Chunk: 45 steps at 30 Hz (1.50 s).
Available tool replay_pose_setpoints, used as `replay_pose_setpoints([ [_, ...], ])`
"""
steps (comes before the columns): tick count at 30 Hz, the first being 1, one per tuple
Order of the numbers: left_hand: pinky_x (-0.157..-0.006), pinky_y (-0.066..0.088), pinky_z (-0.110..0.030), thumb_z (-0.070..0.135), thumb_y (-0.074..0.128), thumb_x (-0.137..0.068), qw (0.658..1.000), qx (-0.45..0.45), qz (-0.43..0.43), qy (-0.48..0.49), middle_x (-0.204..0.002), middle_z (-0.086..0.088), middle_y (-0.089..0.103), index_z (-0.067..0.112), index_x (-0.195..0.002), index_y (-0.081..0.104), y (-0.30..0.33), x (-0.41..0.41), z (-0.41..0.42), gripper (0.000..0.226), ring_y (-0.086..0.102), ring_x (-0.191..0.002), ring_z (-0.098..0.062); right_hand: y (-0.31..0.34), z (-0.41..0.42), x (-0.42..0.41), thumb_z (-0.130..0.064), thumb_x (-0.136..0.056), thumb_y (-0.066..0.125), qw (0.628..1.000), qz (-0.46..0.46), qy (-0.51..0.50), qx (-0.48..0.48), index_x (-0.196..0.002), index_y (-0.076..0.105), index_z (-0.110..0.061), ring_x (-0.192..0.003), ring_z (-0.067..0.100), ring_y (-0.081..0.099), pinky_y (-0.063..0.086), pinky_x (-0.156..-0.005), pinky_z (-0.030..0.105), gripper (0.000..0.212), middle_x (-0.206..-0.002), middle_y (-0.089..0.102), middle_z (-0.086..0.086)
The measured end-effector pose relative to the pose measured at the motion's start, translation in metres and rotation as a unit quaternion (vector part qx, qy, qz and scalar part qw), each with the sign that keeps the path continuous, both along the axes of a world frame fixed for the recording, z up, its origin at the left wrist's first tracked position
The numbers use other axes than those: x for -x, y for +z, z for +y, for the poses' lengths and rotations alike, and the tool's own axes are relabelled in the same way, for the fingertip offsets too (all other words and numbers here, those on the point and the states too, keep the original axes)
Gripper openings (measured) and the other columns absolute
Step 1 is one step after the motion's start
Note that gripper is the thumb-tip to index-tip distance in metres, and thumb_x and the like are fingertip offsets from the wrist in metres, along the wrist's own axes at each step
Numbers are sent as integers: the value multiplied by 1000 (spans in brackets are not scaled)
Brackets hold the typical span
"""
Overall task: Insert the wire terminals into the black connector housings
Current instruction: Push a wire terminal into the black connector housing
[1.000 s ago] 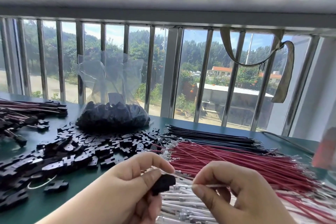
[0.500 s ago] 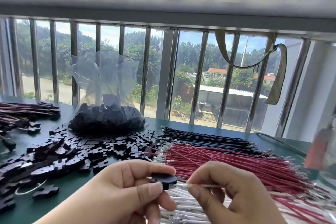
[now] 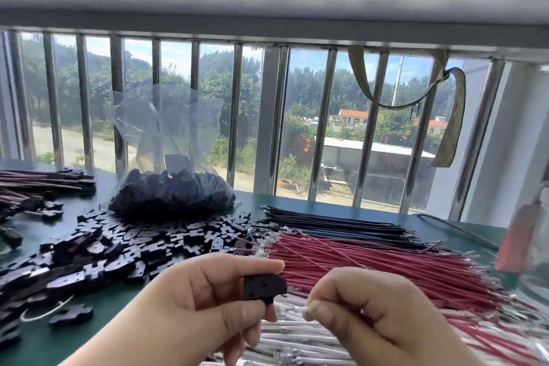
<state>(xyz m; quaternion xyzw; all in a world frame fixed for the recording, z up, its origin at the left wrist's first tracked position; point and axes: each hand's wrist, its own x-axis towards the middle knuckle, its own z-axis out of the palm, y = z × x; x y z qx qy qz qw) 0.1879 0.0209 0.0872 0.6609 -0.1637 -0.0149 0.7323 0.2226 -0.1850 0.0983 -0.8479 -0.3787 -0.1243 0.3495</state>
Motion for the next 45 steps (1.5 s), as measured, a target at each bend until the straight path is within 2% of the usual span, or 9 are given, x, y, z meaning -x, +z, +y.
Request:
replay_pose_setpoints([
  [8,-53,51,-21,7,67,-59,996,-72,-40,31,-73,-13,74,43,-86,74,7,7,-3,46,64,-55,-14,10,-2,-1,-65,-66,46,995,94,37,-9,-82,65,-44,-62,3,54,45,-64,15,33,-64,60,-17],
  [14,-62,52,-18,16,79,-57,996,-87,-21,-25,-84,-9,76,40,-94,73,4,9,-3,45,71,-71,-17,17,2,3,-53,-75,52,985,156,70,2,-70,66,-45,-56,-6,50,38,-59,6,18,-54,53,-21],
  [19,-48,51,-25,21,94,-35,998,-50,-34,26,-75,-21,73,28,-88,77,5,6,5,56,65,-53,-21,22,-3,1,-48,-76,54,981,189,45,-20,-65,67,-43,-46,-5,48,35,-51,5,17,-46,51,-21],
  [21,-47,51,-25,22,94,-33,999,-35,-26,20,-75,-23,72,25,-88,78,7,6,4,57,65,-52,-22,23,-4,1,-53,-69,50,982,184,45,-20,-65,66,-43,-46,-4,47,35,-51,5,19,-46,51,-20],
  [24,-45,50,-23,7,82,-47,999,-28,-23,7,-72,-22,72,28,-86,78,9,7,1,44,64,-49,-21,20,-2,2,-49,-79,55,986,162,43,-7,-67,66,-45,-49,-2,45,36,-53,7,17,-52,52,-20],
  [28,-47,51,-23,34,95,-29,999,-30,-26,-23,-73,-21,73,28,-88,78,11,8,1,62,66,-51,-21,18,0,4,-41,-83,58,987,152,48,-1,-70,67,-43,-51,-2,45,36,-54,9,16,-54,52,-18],
  [32,-48,50,-22,42,94,-27,999,-27,-28,-35,-73,-19,73,30,-88,77,11,9,1,65,66,-51,-20,18,-1,3,-55,-72,51,987,151,56,-18,-68,66,-45,-51,-2,45,37,-54,9,19,-52,51,-19],
  [39,-51,51,-21,39,94,-31,998,-19,-12,-65,-74,-17,73,30,-92,76,9,9,3,63,66,-53,-18,18,-2,4,-59,-65,48,988,149,49,-13,-67,66,-45,-49,-1,44,36,-53,9,22,-49,49,-18],
  [45,-50,52,-22,17,95,-41,988,44,87,-123,-70,-20,70,7,-99,74,2,7,5,62,64,-52,-21,17,1,9,-65,-62,45,993,117,16,18,-77,62,-48,-55,-2,49,41,-57,10,29,-59,56,-20],
])
